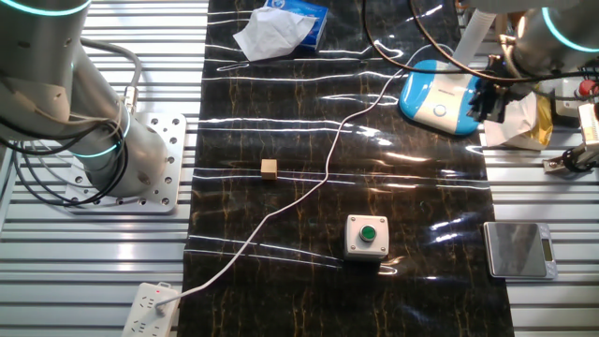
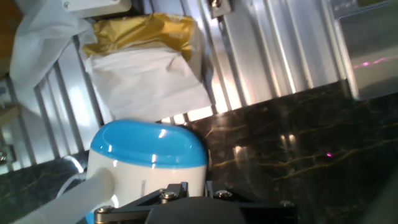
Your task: Turn off the desk lamp by pressing the button
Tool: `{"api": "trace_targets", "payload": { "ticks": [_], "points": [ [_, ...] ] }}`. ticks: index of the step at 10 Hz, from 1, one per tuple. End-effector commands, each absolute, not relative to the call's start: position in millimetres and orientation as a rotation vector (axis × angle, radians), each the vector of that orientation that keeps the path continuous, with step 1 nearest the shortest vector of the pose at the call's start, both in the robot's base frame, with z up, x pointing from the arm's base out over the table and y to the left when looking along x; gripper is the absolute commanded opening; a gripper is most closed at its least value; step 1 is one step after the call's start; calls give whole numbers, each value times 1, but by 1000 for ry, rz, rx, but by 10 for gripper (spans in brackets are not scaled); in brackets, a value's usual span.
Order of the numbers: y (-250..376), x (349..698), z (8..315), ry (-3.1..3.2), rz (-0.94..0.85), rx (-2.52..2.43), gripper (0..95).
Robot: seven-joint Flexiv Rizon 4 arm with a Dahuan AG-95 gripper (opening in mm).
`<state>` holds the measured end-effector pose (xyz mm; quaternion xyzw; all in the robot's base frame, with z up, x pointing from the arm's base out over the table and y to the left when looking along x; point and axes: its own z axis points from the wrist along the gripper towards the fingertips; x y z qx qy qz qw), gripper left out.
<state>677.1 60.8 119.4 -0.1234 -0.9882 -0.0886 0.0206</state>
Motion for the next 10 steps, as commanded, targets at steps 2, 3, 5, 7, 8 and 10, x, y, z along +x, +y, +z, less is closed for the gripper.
{"api": "trace_targets", "payload": {
  "ticks": [2, 3, 5, 7, 8, 10],
  "points": [
    [62, 674, 115, -3048, -213, -390, 950],
    [62, 674, 112, -3045, -214, -389, 950],
    [63, 673, 104, -3046, -213, -390, 950],
    [64, 671, 95, -3048, -209, -390, 760],
    [64, 670, 90, -3046, -211, -390, 760],
    [65, 668, 82, -3032, -211, -386, 760]
  ]
}}
